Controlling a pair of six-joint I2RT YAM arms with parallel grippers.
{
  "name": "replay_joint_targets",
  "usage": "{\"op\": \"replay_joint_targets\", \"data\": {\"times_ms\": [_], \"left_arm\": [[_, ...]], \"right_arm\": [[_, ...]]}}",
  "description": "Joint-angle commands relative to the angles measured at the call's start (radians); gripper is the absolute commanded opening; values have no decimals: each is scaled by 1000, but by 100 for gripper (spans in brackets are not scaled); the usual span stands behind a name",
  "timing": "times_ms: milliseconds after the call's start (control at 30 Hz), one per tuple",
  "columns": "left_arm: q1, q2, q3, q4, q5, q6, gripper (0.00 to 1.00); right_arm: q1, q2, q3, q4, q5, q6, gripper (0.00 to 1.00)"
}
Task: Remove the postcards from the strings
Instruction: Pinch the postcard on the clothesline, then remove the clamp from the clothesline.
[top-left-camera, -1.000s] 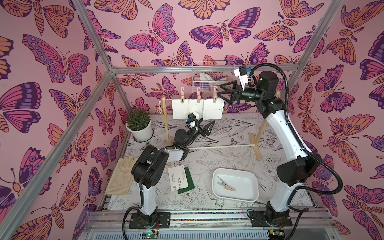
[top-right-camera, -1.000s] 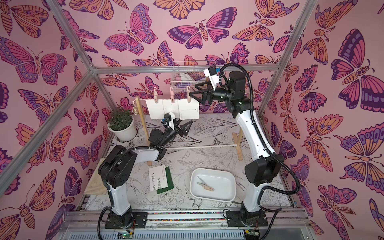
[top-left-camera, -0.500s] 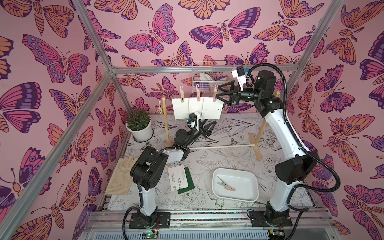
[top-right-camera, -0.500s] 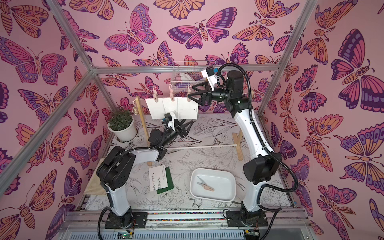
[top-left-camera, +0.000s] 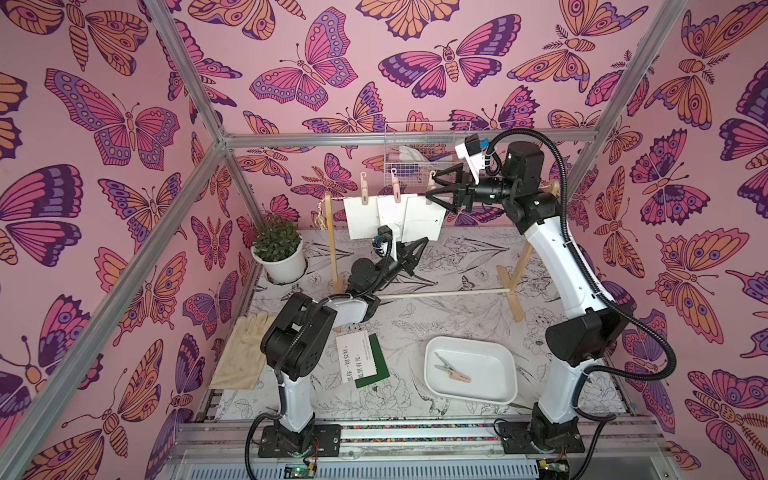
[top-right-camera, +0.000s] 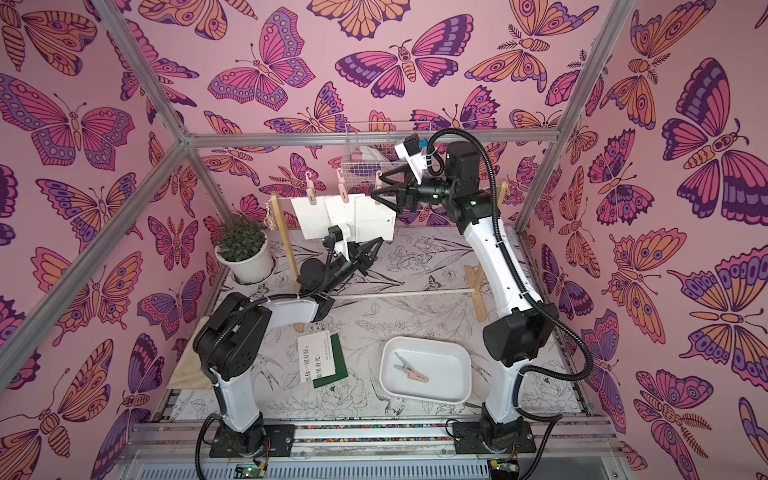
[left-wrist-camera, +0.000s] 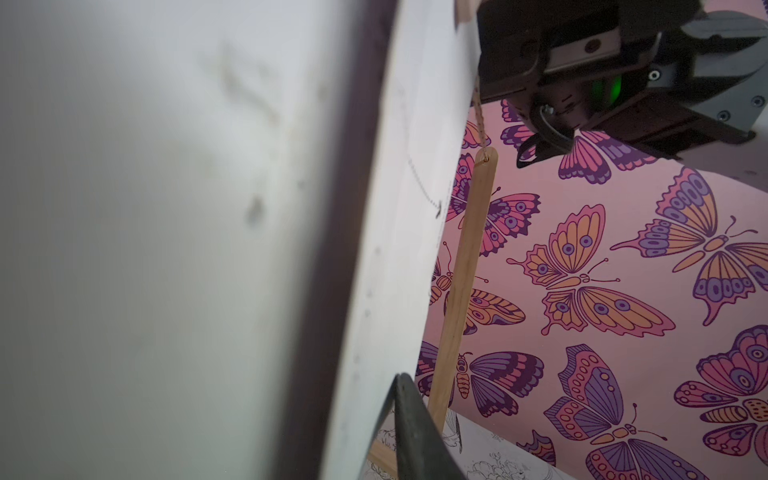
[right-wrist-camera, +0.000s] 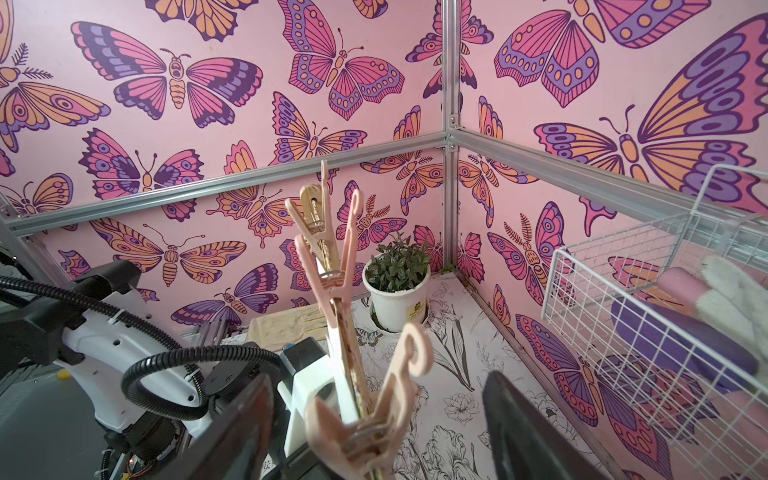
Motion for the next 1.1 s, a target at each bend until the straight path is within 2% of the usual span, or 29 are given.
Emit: {"op": "replay_joint_targets", "data": {"times_ms": [0, 100, 267, 500, 667, 900, 1067], "left_arm": [[-1, -15, 9, 48, -9, -3, 17], [-1, -14, 9, 48, -17, -7, 10], [-1, -14, 10, 48, -23, -13, 0], [-1, -15, 7, 47, -28, -19, 0], [-1, -10, 6, 49, -30, -30, 0], [-1, -8, -2, 47, -23, -39, 0], [-3, -3, -15, 49, -8, -51, 0]], "right_arm": [[12, 7, 31, -17, -2, -13, 73], [14, 5, 31, -15, -2, -15, 63], [16, -1, 27, -12, -3, -18, 54], [18, -2, 25, -10, -6, -21, 45], [18, -5, 22, -7, -5, -22, 33], [18, -11, 19, -1, -6, -25, 24], [18, -19, 15, 3, -4, -27, 21]]}}
